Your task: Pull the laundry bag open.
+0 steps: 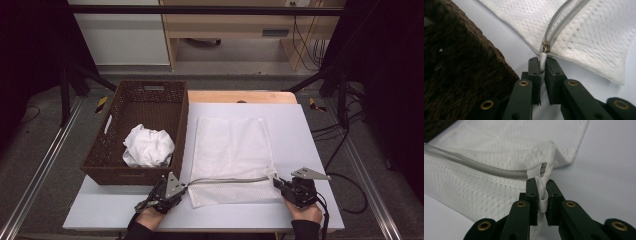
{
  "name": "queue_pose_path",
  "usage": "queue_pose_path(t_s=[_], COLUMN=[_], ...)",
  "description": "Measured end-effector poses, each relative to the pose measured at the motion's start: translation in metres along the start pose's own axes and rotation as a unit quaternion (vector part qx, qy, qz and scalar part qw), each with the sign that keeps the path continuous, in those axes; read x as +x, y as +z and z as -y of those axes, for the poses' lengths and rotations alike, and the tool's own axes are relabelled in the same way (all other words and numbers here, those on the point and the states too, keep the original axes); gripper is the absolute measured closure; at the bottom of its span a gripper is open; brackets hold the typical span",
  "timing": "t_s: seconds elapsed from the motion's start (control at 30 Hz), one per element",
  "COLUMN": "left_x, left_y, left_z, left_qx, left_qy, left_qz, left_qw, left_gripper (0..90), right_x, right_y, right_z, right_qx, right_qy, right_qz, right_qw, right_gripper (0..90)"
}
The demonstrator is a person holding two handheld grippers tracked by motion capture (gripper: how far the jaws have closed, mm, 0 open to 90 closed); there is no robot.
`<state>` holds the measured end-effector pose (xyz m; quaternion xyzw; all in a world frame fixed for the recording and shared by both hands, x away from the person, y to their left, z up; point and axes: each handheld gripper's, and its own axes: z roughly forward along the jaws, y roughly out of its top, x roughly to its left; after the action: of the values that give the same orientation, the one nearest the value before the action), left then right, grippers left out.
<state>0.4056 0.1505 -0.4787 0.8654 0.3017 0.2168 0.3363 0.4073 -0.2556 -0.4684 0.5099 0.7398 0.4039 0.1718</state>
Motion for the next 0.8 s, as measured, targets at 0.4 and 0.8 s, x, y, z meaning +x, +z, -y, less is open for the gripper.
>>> queue_pose_path(t_s=[0.4,0.8], left_x=[-0.011,-0.040], left_y=[-0.016,-0.004], left_z=[0.001,0.003], left_qx=[-0.050,-0.020], left_qy=[-0.085,-0.094], left_qz=[0.023,0.035], left_qw=[0.9949,0.9947], left_gripper=[55.3,57.8], right_x=[-0.001,0.003], right_y=[0.007,0.001], right_z=[0.009,0.014], right_qx=[0.024,0.030], right_qy=[-0.015,-0.041], right_qz=[0.035,0.024], right_qw=[0.9990,0.9984], right_gripper=[56.6,64.7])
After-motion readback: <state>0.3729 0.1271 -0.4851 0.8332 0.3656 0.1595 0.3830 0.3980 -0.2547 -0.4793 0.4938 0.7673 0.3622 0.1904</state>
